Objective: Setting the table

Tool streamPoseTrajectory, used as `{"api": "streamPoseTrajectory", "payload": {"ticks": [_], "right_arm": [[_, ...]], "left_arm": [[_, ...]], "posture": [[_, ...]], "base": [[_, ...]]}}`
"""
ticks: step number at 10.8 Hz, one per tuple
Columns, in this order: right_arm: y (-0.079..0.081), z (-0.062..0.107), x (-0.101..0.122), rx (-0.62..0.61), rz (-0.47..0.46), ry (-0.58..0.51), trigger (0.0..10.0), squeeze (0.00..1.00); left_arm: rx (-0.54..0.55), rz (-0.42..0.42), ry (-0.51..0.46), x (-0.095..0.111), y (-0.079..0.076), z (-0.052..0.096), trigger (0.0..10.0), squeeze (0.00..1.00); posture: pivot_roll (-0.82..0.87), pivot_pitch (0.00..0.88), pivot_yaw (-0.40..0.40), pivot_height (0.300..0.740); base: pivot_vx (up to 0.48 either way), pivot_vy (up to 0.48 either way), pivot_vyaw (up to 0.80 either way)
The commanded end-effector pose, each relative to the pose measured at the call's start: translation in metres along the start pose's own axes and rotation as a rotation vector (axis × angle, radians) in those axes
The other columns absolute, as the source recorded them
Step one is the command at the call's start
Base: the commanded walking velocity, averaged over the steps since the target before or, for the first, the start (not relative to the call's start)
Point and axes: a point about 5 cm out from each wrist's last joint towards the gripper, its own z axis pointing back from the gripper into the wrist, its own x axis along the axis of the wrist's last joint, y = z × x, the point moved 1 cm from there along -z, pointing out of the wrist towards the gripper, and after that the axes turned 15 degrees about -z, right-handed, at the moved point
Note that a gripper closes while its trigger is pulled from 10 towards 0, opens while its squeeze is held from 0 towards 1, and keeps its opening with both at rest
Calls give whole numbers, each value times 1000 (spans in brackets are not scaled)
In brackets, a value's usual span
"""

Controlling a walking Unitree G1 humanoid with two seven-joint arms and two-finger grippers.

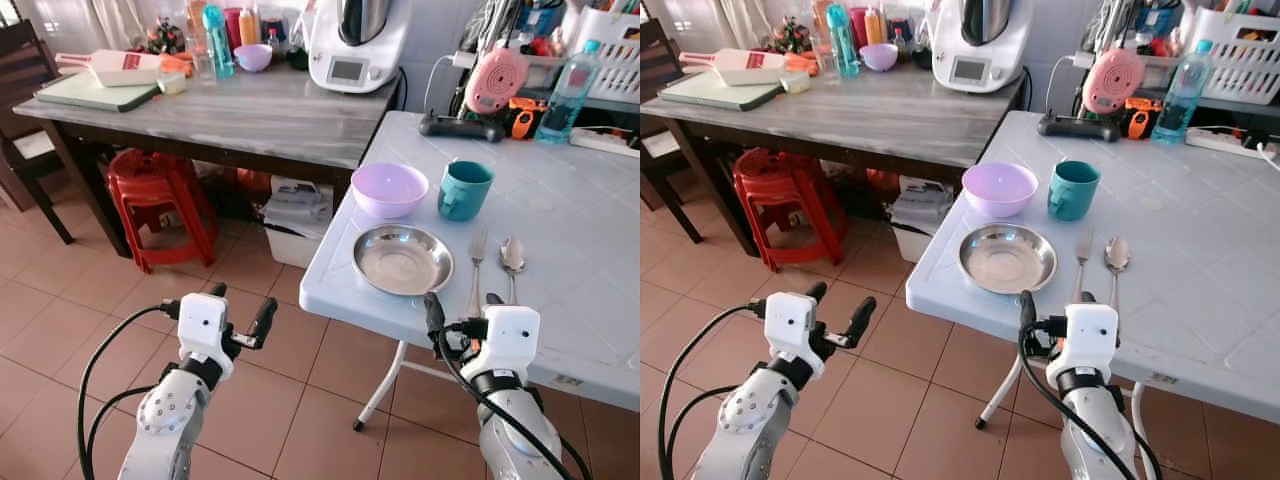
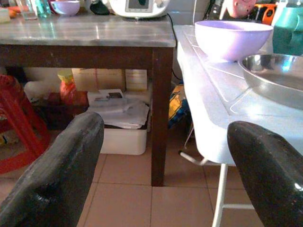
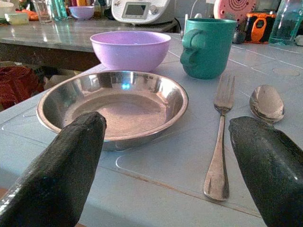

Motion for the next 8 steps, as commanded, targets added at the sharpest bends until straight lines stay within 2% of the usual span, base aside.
{"api": "streamPoseTrajectory", "payload": {"ticks": [1, 8], "right_arm": [[1, -1, 2, 0, -2, -10, 10000, 0], [-1, -3, 3, 3, 8, -17, 10000, 0]], "left_arm": [[-8, -12, -17, 4, 1, 1, 10000, 0], [-16, -6, -28, 4, -1, -1, 10000, 0]], "posture": [[107, 0, 32, 740], [104, 0, 25, 740]], "base": [[0, 0, 0], [264, 0, 0]]}}
